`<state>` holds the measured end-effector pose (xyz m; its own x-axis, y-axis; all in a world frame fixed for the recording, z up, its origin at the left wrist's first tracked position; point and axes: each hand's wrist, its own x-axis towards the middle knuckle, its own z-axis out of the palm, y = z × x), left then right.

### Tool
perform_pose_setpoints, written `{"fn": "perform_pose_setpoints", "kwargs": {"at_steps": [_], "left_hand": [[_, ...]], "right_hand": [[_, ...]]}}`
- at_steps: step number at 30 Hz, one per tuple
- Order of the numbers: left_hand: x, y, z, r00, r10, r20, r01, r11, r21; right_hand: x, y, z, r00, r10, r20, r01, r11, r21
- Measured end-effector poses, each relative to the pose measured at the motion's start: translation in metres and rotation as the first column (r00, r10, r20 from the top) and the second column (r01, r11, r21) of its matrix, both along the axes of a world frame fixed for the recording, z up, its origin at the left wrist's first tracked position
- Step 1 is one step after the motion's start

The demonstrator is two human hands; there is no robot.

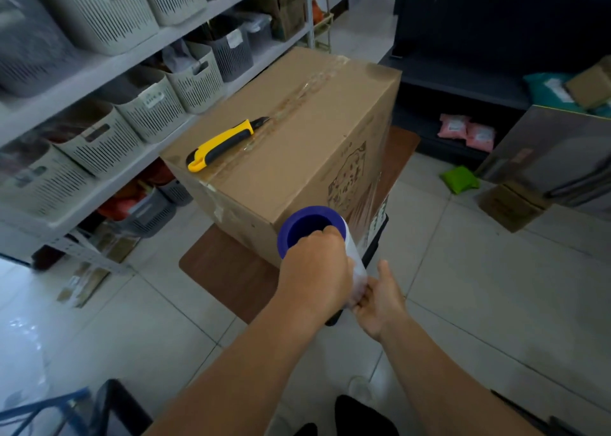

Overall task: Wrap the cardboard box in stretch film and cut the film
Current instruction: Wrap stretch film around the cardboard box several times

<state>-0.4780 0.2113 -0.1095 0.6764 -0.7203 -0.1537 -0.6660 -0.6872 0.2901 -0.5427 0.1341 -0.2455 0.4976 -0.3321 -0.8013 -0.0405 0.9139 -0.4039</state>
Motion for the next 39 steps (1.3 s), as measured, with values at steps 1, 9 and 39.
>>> {"fn": "perform_pose_setpoints", "kwargs": {"at_steps": [1, 9, 39], "left_hand": [[0.0, 0.005, 0.0, 1.0, -0.006, 0.0, 0.006, 1.0, -0.009], [0.01, 0.05, 0.001, 0.997, -0.077, -0.018, 0.077, 0.997, -0.017], [0.085, 0.132, 0.002, 0.992, -0.095, 0.084, 0.093, 0.995, 0.035]], "right_hand": [[0.0, 0.006, 0.001, 1.0, -0.016, 0.003, 0.016, 1.0, -0.002], [0.003, 0.06, 0.004, 0.993, -0.114, -0.012, 0.114, 0.993, -0.005], [0.077, 0.149, -0.008, 0.999, -0.043, -0.025, 0.044, 0.998, 0.039]]}}
